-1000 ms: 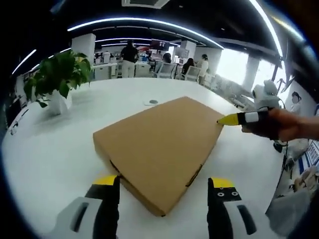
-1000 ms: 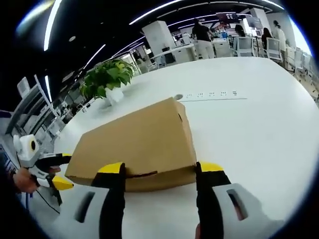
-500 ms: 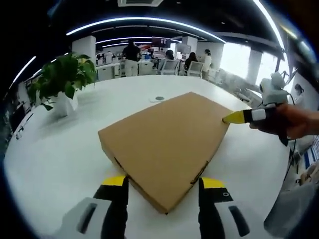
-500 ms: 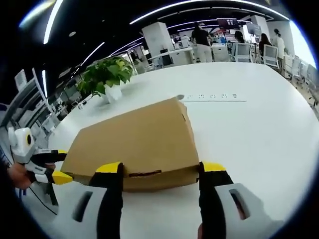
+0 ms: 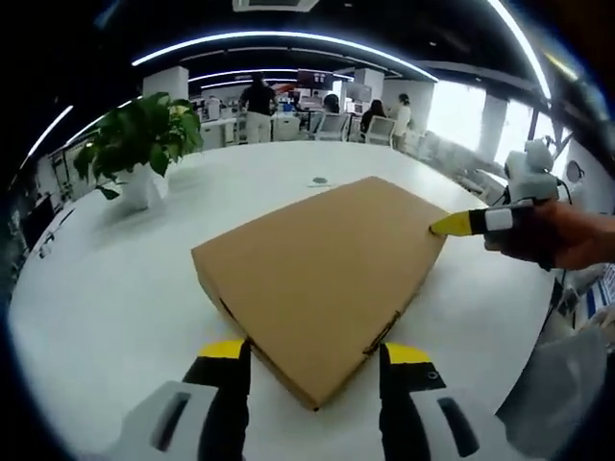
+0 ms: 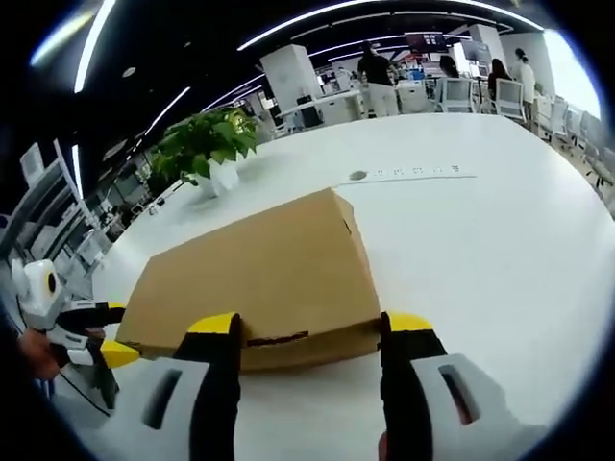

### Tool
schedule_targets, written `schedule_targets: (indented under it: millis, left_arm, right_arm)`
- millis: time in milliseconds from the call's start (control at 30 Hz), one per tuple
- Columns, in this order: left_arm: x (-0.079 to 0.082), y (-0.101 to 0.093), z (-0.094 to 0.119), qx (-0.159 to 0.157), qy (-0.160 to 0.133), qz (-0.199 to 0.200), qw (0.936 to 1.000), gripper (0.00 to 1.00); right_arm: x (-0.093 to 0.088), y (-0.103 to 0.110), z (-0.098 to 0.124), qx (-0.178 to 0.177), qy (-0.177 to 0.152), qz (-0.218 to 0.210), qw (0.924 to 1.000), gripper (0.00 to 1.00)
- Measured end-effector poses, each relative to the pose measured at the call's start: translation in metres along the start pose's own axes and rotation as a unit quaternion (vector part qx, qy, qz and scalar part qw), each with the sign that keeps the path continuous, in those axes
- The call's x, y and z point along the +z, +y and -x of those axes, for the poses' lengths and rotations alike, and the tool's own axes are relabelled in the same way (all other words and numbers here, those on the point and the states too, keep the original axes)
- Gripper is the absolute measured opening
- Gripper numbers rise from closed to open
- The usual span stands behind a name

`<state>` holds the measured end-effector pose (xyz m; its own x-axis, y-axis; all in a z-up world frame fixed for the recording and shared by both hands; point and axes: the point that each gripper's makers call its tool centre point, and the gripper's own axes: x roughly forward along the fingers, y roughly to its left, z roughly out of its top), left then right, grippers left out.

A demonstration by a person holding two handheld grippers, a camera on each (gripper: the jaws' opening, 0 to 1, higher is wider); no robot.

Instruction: Operate the shoe box by opening the lid, removing the specified soft item, and placing it in the target area until the item is outside and the box remains undamaged.

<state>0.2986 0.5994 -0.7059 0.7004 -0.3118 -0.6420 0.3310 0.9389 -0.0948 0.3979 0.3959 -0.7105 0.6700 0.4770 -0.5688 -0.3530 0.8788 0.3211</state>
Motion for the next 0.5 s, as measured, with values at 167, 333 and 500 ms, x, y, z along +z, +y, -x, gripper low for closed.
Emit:
schedule_targets:
  millis: [167, 333, 500]
  left_arm:
    - [-0.011, 0.006, 0.015, -0.003, -0.001, 0.004, 1.0, 0.53]
    - [-0.023, 0.013, 0.029, -0.004, -0.001, 0.003, 1.0, 0.53]
    - [-0.023, 0.014, 0.031, -0.004, -0.002, 0.006, 1.0, 0.53]
  right_arm:
    - [-0.012, 0.017, 0.004, 0.001, -0.002, 0.0, 1.0, 0.54]
    - [-0.021, 0.028, 0.011, 0.003, -0.011, -0.015, 0.9998, 0.49]
    - [-0.021, 0.033, 0.011, 0.0, -0.011, -0.018, 0.9998, 0.49]
